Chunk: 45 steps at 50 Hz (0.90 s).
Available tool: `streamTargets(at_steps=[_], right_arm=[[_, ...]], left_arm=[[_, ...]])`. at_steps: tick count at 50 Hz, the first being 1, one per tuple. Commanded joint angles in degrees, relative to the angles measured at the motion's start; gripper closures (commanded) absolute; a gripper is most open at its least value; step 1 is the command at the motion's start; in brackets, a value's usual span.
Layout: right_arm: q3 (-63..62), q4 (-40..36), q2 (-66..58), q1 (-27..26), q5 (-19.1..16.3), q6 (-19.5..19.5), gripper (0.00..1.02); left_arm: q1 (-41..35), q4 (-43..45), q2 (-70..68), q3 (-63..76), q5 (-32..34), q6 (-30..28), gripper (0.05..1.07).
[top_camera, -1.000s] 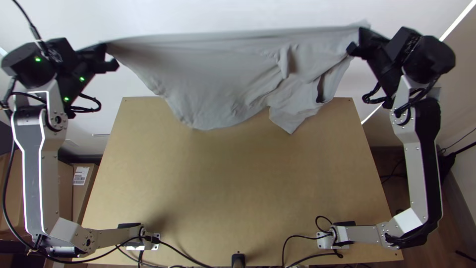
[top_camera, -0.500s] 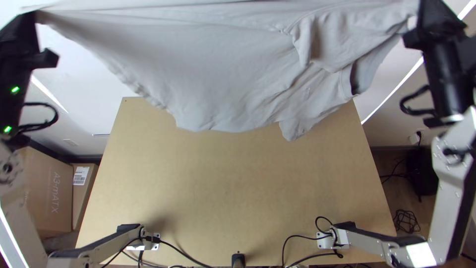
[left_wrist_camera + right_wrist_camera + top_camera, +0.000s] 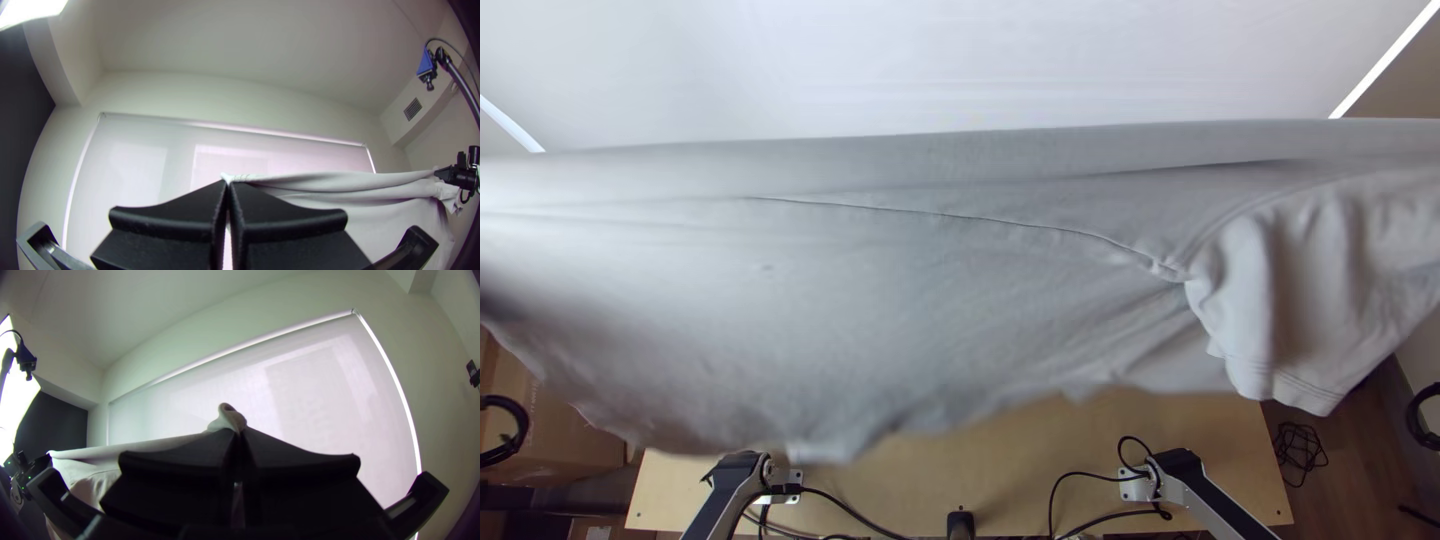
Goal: Fold the t-shirt
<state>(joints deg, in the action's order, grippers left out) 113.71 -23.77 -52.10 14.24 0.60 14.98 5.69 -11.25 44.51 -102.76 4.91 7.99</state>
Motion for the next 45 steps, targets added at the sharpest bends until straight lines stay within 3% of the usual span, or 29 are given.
streamTargets(at_steps=[1, 14, 26, 34, 45], right_arm=[[-3.4, -0.6, 0.7, 0.0, 1.9, 1.5, 1.0], [-27.0, -0.6, 6.6, 4.4, 1.8, 3.3, 1.0], [-52.4, -0.6, 11.8, 9.1, 1.1, 9.7, 1.0], [-62.3, 2.1, 11.2, 11.8, 1.0, 9.7, 1.0], [-69.3, 11.3, 2.4, 11.6, 1.0, 9.5, 1.0]], left_arm=[[-0.3, -1.2, -0.7, 3.4, -1.9, 2.0, 1.05], [-2.4, -14.9, -5.5, 18.9, -0.1, 1.1, 1.05], [-2.2, -22.4, -10.1, 42.1, 4.5, -1.5, 1.05], [-1.5, -16.8, -7.3, 54.1, 5.6, -4.5, 1.05], [-1.5, -8.4, 3.9, 57.7, 6.1, -5.2, 1.05]])
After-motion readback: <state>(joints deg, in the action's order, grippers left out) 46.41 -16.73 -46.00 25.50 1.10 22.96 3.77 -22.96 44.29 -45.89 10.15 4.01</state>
